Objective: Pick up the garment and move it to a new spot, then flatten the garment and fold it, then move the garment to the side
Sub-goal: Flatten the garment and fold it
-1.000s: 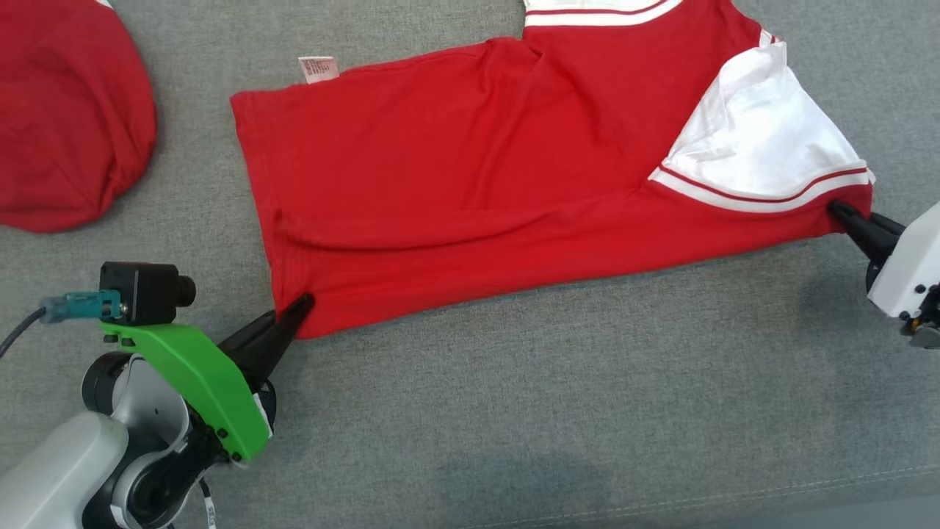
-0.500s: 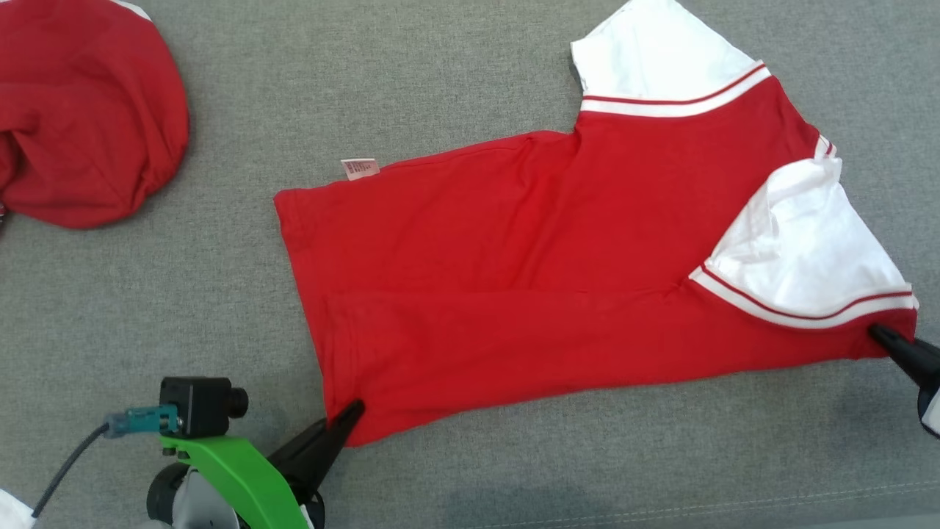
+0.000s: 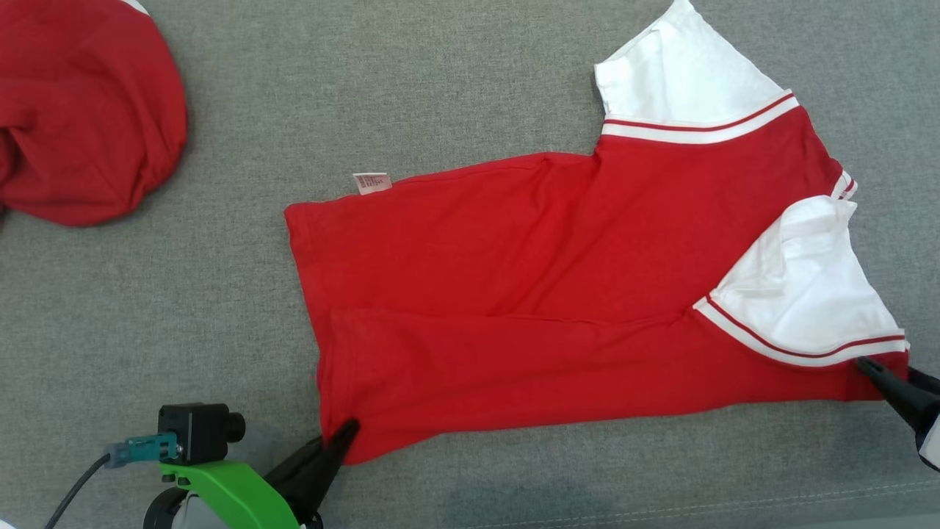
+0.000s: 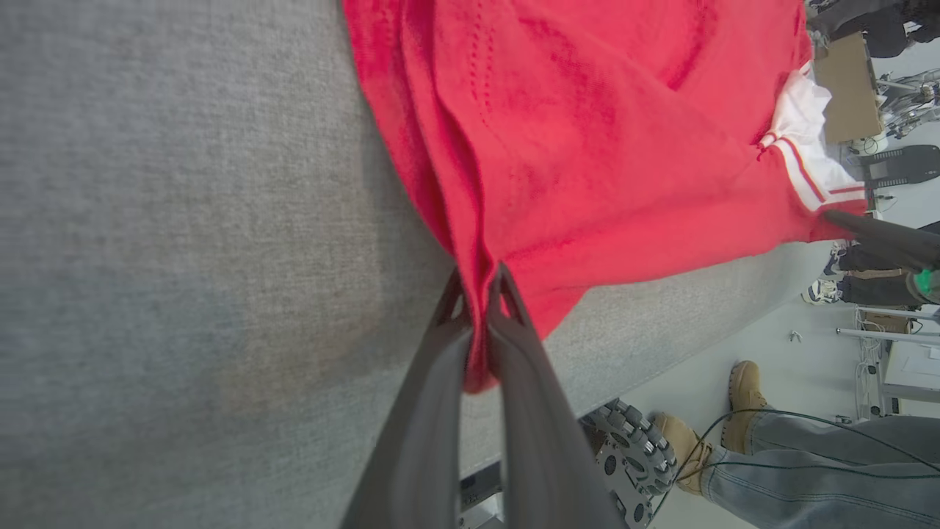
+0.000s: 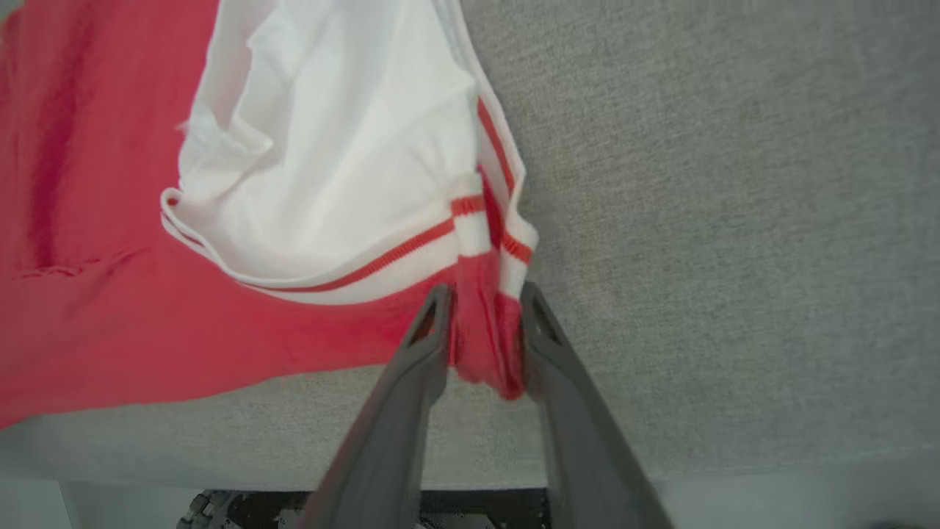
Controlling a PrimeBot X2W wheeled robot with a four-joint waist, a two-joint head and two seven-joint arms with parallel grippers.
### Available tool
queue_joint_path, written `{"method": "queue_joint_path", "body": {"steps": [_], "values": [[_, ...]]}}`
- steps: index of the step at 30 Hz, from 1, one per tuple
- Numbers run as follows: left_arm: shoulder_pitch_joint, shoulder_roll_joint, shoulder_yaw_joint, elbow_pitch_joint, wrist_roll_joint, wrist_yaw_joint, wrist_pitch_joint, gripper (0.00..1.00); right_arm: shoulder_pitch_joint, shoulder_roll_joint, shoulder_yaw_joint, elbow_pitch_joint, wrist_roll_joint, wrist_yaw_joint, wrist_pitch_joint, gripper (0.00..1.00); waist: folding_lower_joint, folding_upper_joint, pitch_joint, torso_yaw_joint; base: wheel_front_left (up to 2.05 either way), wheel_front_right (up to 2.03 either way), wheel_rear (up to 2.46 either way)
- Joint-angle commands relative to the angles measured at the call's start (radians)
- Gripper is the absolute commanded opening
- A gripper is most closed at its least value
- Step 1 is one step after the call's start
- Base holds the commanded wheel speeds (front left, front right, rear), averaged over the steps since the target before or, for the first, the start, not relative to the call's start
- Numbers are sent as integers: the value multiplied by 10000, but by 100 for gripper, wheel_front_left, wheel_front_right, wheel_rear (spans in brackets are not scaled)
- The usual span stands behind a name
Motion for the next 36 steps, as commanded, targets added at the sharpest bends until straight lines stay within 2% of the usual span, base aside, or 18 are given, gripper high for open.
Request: {"method": "queue_joint_path", "body": {"steps": [1, 7, 11, 15, 19, 21, 26, 31, 36], "values": [[-24, 60, 95, -14, 129, 134, -70, 100, -201, -165, 147, 70, -150, -3, -39, 100, 0, -1, -39, 17, 0, 0, 0], [-106, 572, 210, -682, 639, 520, -119, 100, -1004, -719, 325, -381, -232, -2, -215, 100, 0, -1, -142, 85, 0, 0, 0], [-709, 1012, 745, -1099, 821, 821, -25, 100, -2509, -1074, 629, -646, -565, 0, -534, 100, 0, -1, 102, 135, 0, 0, 0], [-1989, 1066, 953, -556, 993, 898, 631, 100, -4454, -1200, 1543, 83, -1314, 0, -524, 100, 0, -1, 540, 273, 0, 0, 0], [-3991, 320, 725, 611, 1214, 597, 1613, 100, -6949, -1257, 2527, 1682, -2506, -2, -959, 100, 0, -1, 1271, 651, 0, 0, 0], [-4351, 119, 626, 929, 1293, 511, 1769, 100, -7378, -1231, 2727, 2041, -2725, 0, -1107, 100, 0, -1, 1406, 742, 0, 0, 0], [-5746, -919, 94, 2201, 1596, 73, 2227, 100, -9192, -981, 3070, 4031, -3629, -2, -1746, 100, 0, -1, 2000, 1217, 0, 0, 0], [-6355, -1620, -324, 3028, 1786, -362, 2333, 100, -10154, -839, 3023, 5664, -4178, -2, -2225, 100, 0, -1, 2279, 1613, 0, 0, 0], [-6408, -1920, -561, 3565, 1733, -653, 2353, 100, -10496, -803, 3151, 6653, -4337, -2, -2556, 100, 0, -1, 2238, 1787, 0, 0, 0]]}}
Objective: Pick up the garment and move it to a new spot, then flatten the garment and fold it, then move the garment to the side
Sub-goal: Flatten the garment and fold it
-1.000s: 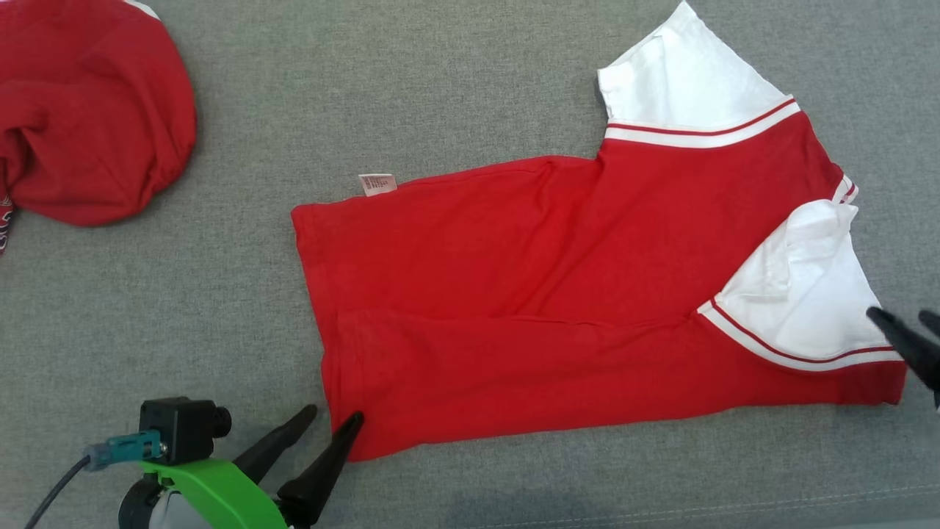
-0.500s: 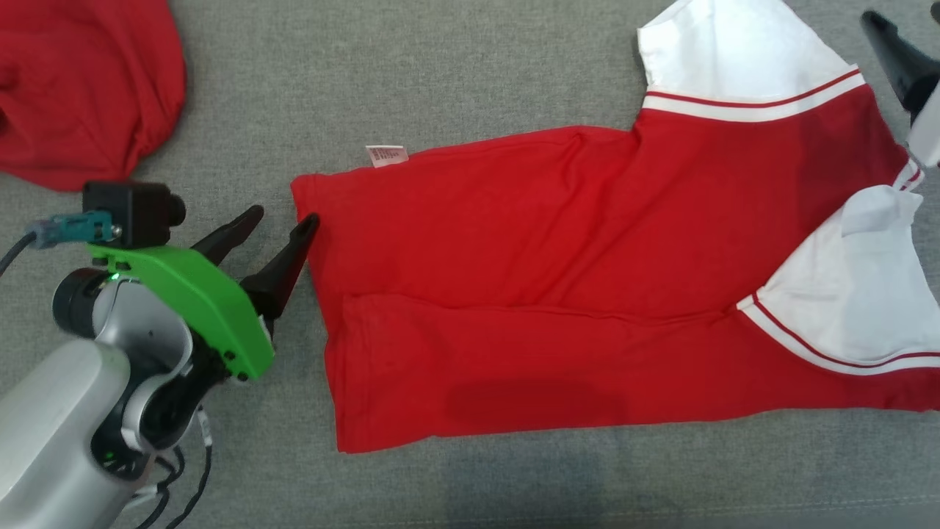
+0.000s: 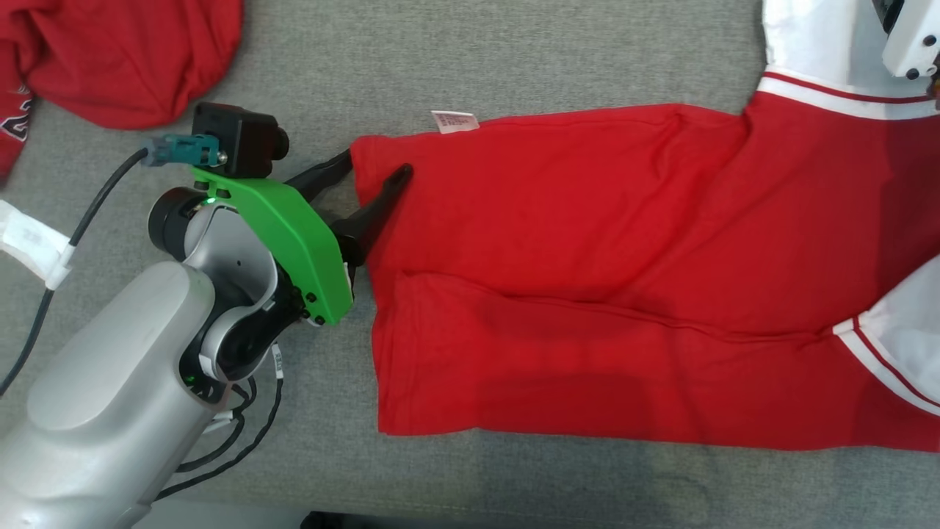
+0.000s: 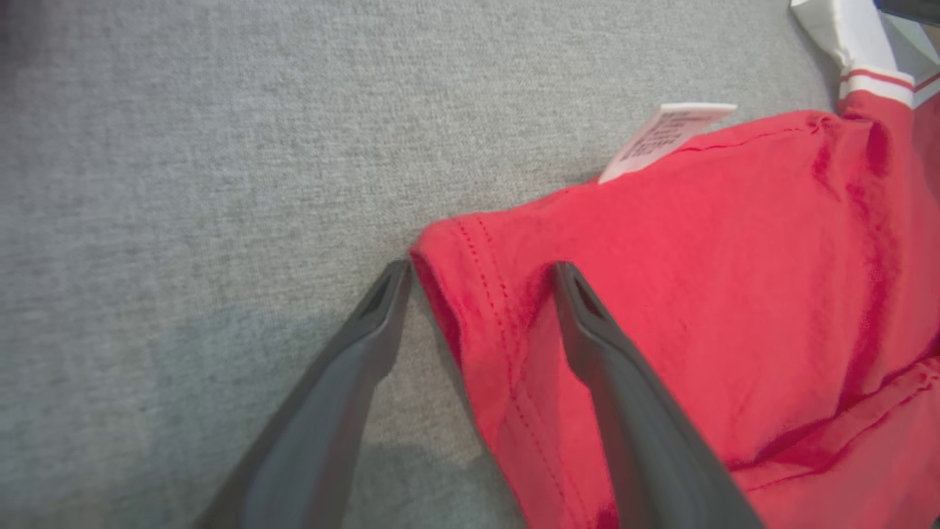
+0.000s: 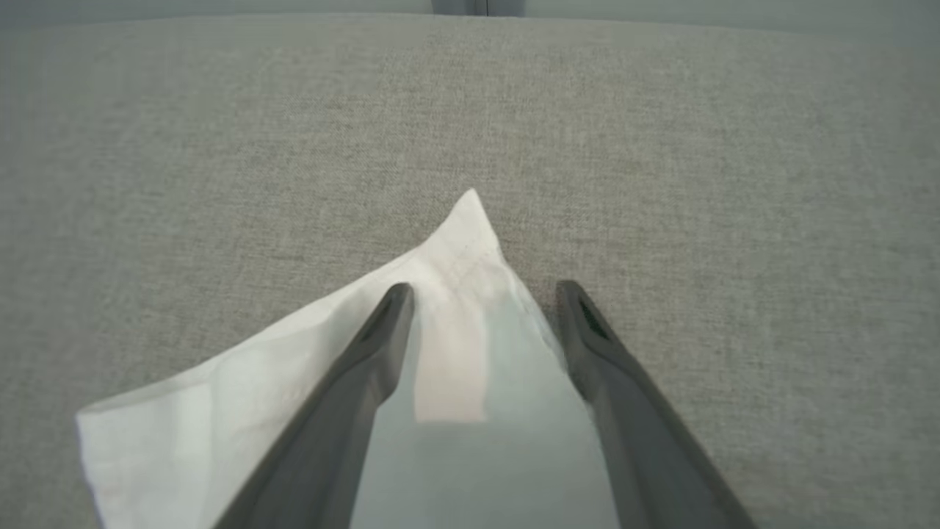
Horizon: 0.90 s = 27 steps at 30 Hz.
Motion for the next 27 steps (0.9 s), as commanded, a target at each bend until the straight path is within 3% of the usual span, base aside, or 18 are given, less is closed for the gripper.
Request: {"method": "queue_joint_path", "body": {"steps": [1, 9, 10, 11, 12, 13, 19, 27], "values": [[132, 5, -177, 315, -41, 6, 113, 100, -157, -58, 27, 115, 1, 0, -96, 100, -1, 0, 71, 156, 0, 0, 0], [87, -289, -362, 598, -236, -326, 270, 100, -362, -175, 426, 775, 164, 2, -40, 100, -1, 0, -59, 123, 0, 0, 0], [83, -330, -400, 633, -263, -376, 320, 100, -379, -178, 472, 808, 191, 2, -49, 83, -1, 0, -65, 105, 0, 0, 0], [72, -386, -412, 667, -292, -409, 319, 100, -373, -159, 532, 842, 266, 0, -23, 28, -1, 0, -71, 89, 0, 0, 0], [42, -455, -395, 707, -308, -446, 265, 71, -376, -153, 580, 869, 322, 0, -15, 0, -1, 0, -74, 71, 0, 0, 0], [-37, -530, -350, 724, -229, -539, 70, 0, -373, -161, 595, 900, 381, 0, -19, 0, -1, 0, -76, 54, 0, 0, 0], [-36, -680, -234, 1079, -251, -931, -423, 0, -291, -132, 626, 695, 1022, 0, -567, 0, -1, 0, -294, -94, 0, 0, 0], [694, -183, 498, 301, -400, -817, -1628, 0, 1169, -906, 717, -936, 2615, 0, -1180, 0, -1, 0, -1058, -454, 0, 0, 0]]}}
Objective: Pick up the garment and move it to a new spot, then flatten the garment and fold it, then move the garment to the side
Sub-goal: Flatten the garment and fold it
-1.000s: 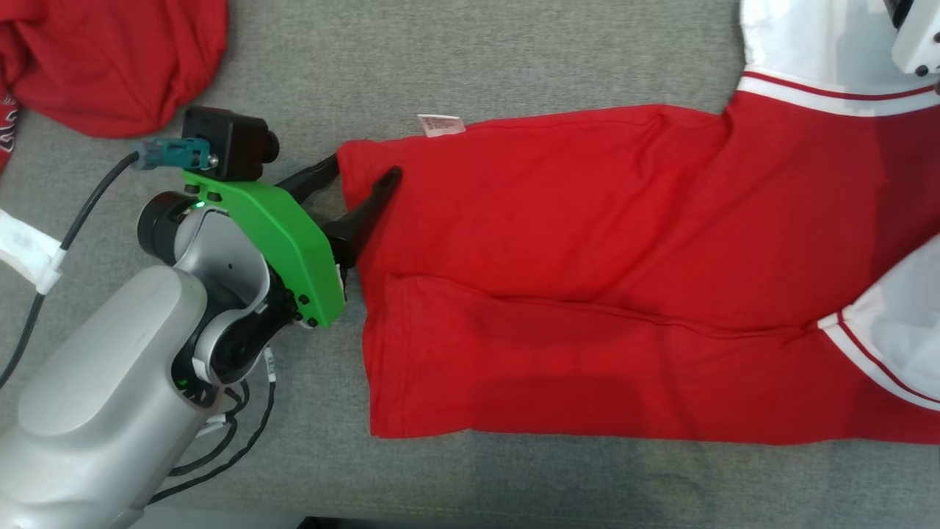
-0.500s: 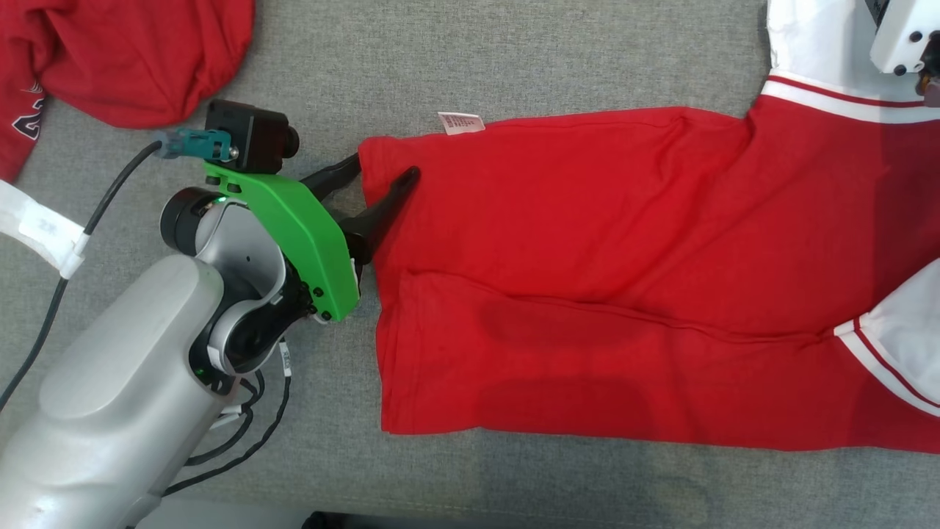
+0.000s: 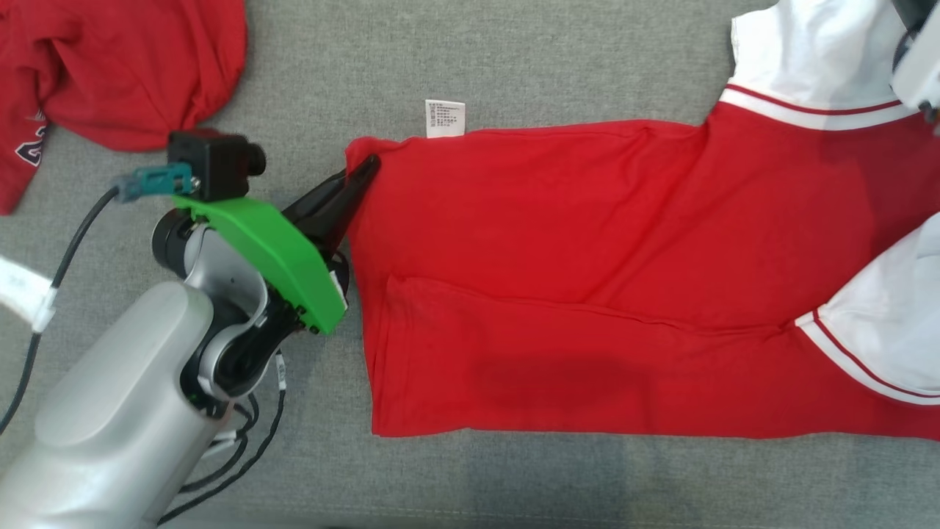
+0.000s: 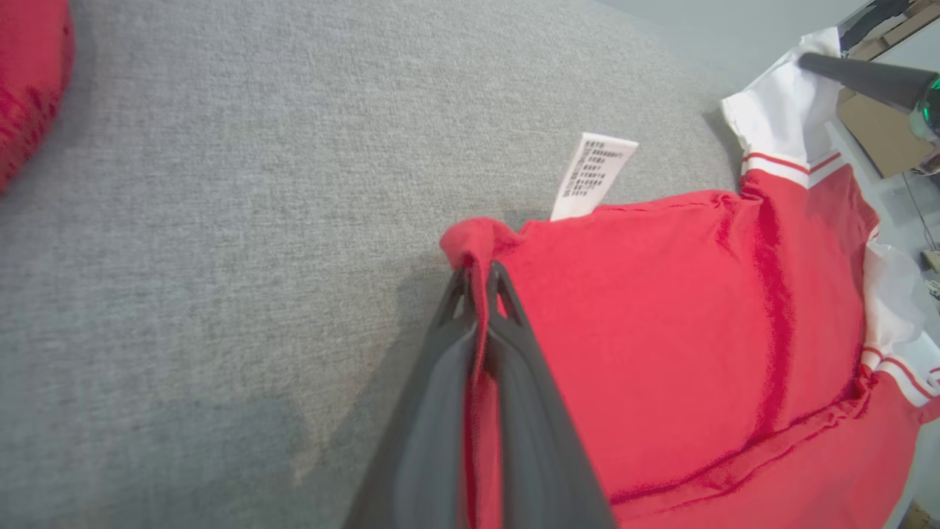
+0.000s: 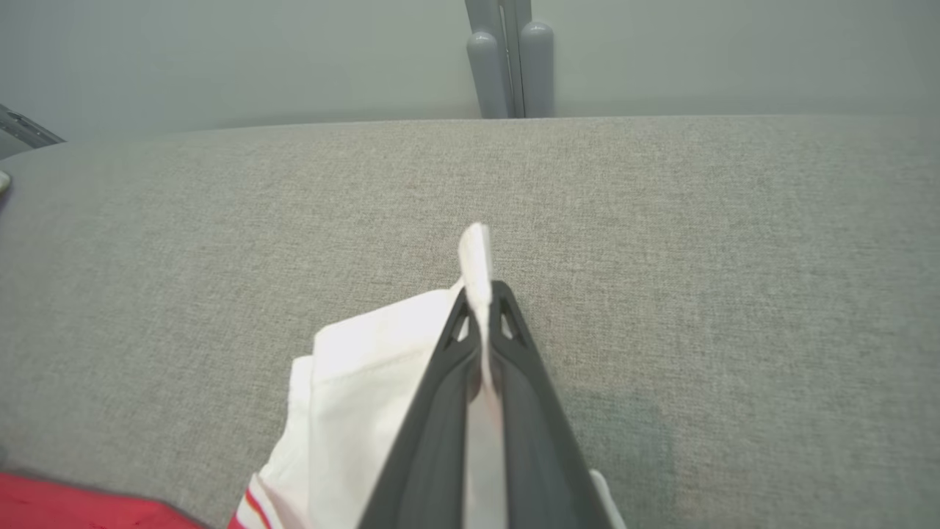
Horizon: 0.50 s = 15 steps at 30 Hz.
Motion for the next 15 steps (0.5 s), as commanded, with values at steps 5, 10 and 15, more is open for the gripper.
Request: {"method": "queue_joint_path", "body": {"steps": [5, 10, 15], "values": [[818, 507, 169, -887, -41, 242, -391, 0, 1613, -458, -156, -1423, 803, 0, -114, 0, 0, 0, -703, -454, 0, 0, 0], [1861, 1074, 214, -1897, 108, 691, -746, 0, 3603, -536, -680, -3193, 1430, 0, -250, 0, 0, 0, -1309, -846, 0, 0, 0], [3154, 1453, 169, -2677, -76, 1145, -1077, 0, 5665, -226, -1232, -4547, 1669, 0, -237, 0, 0, 0, -1886, -1252, 0, 0, 0]]}}
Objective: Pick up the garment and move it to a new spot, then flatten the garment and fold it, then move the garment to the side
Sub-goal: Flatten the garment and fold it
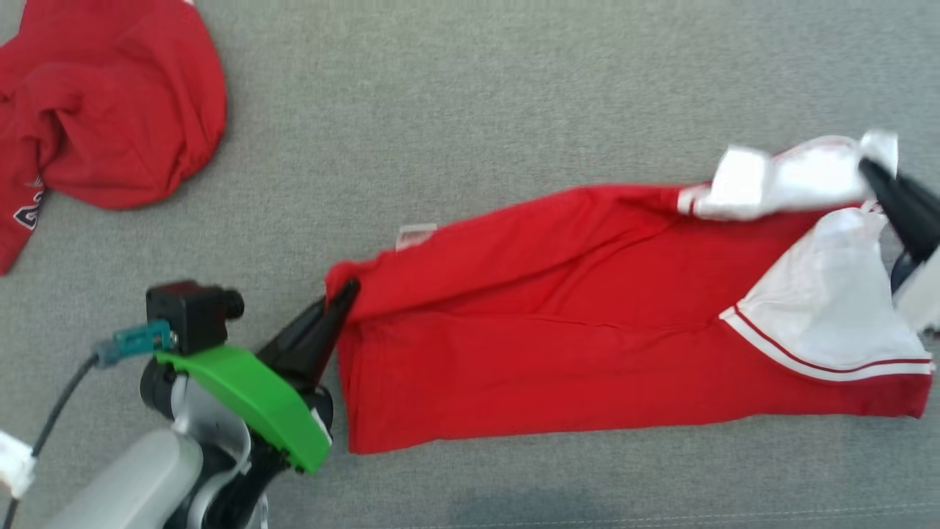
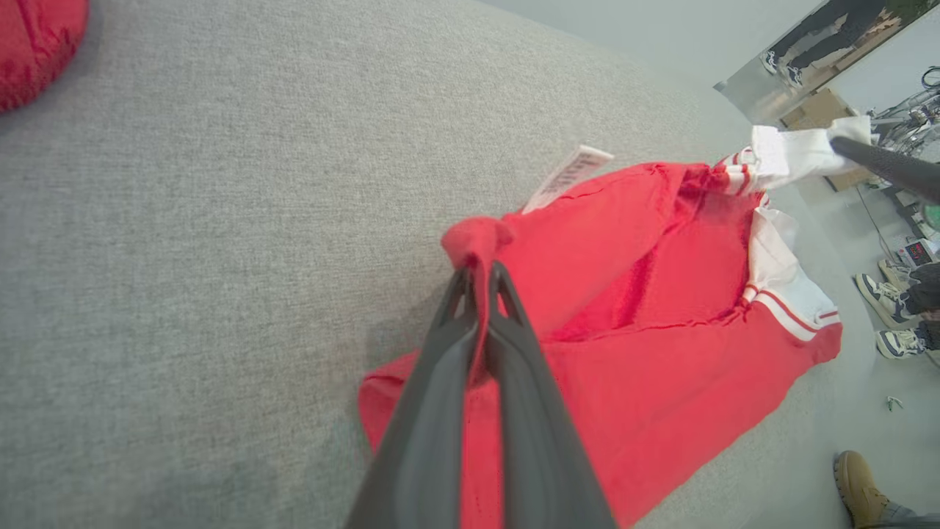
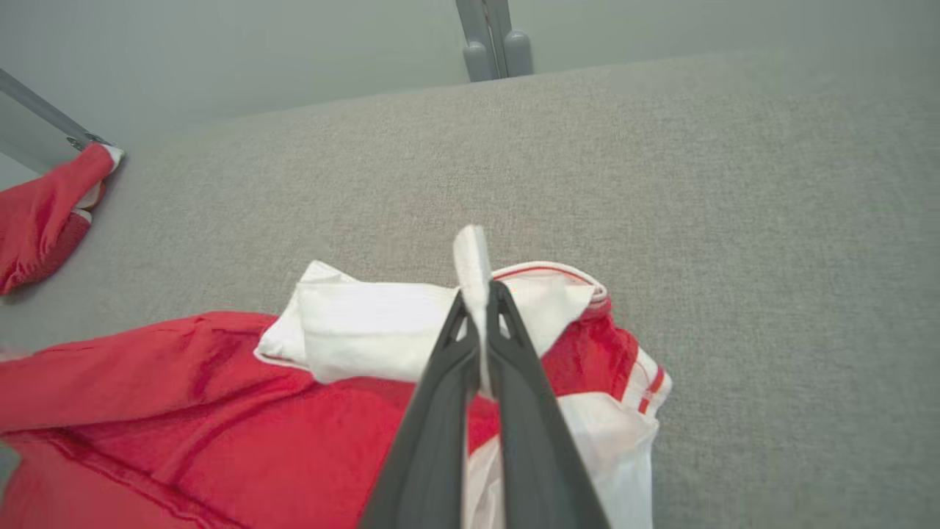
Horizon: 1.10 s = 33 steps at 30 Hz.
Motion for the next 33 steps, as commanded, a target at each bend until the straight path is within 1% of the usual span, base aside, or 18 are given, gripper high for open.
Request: {"method": "queue_joint_path", "body": {"steps": [1, 5, 8, 12, 16, 17, 18, 19, 20, 22, 24, 27, 30, 33], "values": [[439, 110, 15, -150, -200, 123, -145, 0, 648, 178, -179, -332, 74, 0, -51, 0, 0, -1, -601, -525, 0, 0, 0], [1313, 69, 93, -339, -514, 355, -520, 0, 2036, 685, -613, -938, 232, 0, -223, 0, 0, -1, -858, -719, 0, 0, 0], [1760, 20, 93, -320, -677, 437, -718, 0, 2751, 978, -750, -1020, 299, 2, -367, 0, 0, -1, -964, -826, 0, 0, 0], [2156, -22, 36, -146, -756, 468, -883, 0, 3173, 1151, -586, -572, 111, 0, -640, 0, 0, -1, -1058, -935, 0, 0, 0], [2347, 11, -155, 247, -569, 511, -887, 0, 3197, 1078, -117, 31, -226, 2, -957, 0, 0, -1, -1144, -953, 0, 0, 0], [2365, 5, -214, 316, -548, 483, -852, 0, 3189, 998, 34, 161, -322, 2, -989, 25, 0, -1, -1160, -948, 0, 0, 0], [2367, -15, -268, 374, -514, 436, -843, 17, 3182, 940, 140, 319, -354, 0, -963, 78, 0, -1, -1180, -939, 0, 0, 0], [2363, -2, -369, 415, -454, 376, -796, 45, 3181, 833, 295, 420, -396, 2, -871, 100, 0, -1, -1203, -923, 0, 0, 0], [2378, 12, -434, 455, -417, 345, -747, 100, 3179, 736, 391, 484, -468, 2, -825, 100, 0, -1, -1229, -904, 0, 0, 0], [2428, 71, -513, 495, -286, 315, -830, 100, 3162, 601, 413, 563, -488, 0, -678, 100, 0, -1, -1278, -873, 0, 0, 0], [2544, 202, -585, 552, -22, 405, -950, 100, 3166, 404, 381, 407, -402, 0, -435, 100, 0, -1, -1327, -837, 0, 0, 0], [2780, 436, -547, 559, 244, 601, -1289, 100, 3023, 246, -21, -8, -125, 0, 23, 100, 0, -1, -1381, -803, 0, 0, 0], [3100, 667, -274, 456, 529, 990, -1873, 100, 2636, 113, -642, -286, -261, 2, 447, 100, 0, -1, -1364, -762, 0, 0, 0], [3312, 754, 111, 450, 924, 1563, -2645, 100, 2320, 42, -886, -47, -609, 2, 1113, 100, 0, -1, -1257, -590, 0, 0, 0]]}}
